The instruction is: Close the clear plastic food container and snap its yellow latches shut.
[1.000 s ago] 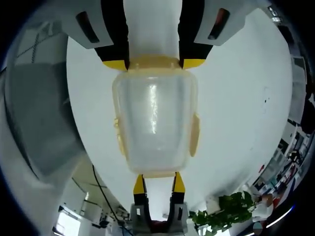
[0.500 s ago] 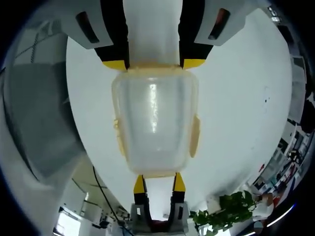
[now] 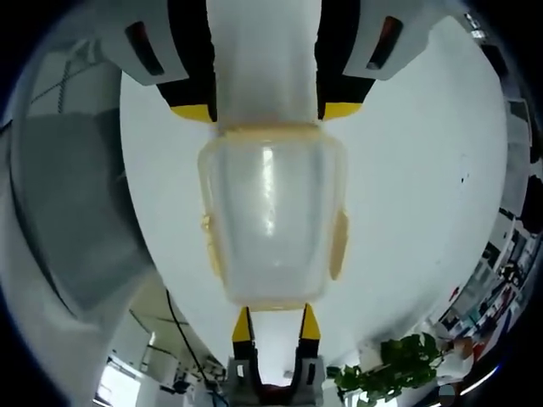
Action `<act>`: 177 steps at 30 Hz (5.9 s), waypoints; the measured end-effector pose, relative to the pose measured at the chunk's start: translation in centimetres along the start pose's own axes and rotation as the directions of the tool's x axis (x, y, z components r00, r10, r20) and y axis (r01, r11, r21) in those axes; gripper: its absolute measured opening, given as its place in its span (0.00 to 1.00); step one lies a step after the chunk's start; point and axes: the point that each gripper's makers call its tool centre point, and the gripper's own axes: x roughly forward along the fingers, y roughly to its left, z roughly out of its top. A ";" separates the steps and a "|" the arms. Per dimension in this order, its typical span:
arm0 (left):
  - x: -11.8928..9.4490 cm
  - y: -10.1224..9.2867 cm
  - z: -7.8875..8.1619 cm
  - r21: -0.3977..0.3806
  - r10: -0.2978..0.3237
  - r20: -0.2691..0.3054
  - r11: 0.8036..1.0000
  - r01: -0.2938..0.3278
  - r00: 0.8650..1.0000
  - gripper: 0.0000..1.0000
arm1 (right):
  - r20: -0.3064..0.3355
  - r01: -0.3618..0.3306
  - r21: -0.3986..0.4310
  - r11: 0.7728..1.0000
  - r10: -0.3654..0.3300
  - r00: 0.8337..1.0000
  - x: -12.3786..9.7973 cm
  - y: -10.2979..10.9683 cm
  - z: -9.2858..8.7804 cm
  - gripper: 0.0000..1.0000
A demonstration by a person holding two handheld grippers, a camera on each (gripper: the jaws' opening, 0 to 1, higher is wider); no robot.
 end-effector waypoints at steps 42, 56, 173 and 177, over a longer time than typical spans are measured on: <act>-1.4 0.9 0.7 -0.689 0.115 0.139 0.725 0.012 0.984 0.40 | 0.037 0.110 0.691 0.715 -0.187 0.982 -1.3 -2.1 1.7 0.29; -0.5 1.0 2.3 -0.813 0.158 0.193 0.579 0.067 0.968 0.36 | 0.003 0.098 0.753 0.651 -0.153 0.988 0.0 -1.3 1.7 0.28; -3.8 0.2 7.5 -0.234 0.152 0.359 0.970 -0.069 0.921 0.46 | 0.317 0.010 0.341 0.940 -0.125 0.940 -2.7 -0.6 10.0 0.33; -3.5 0.1 8.0 -0.203 0.135 0.373 0.977 -0.062 0.918 0.41 | 0.318 0.010 0.315 0.949 -0.115 0.941 -2.4 -0.7 10.2 0.34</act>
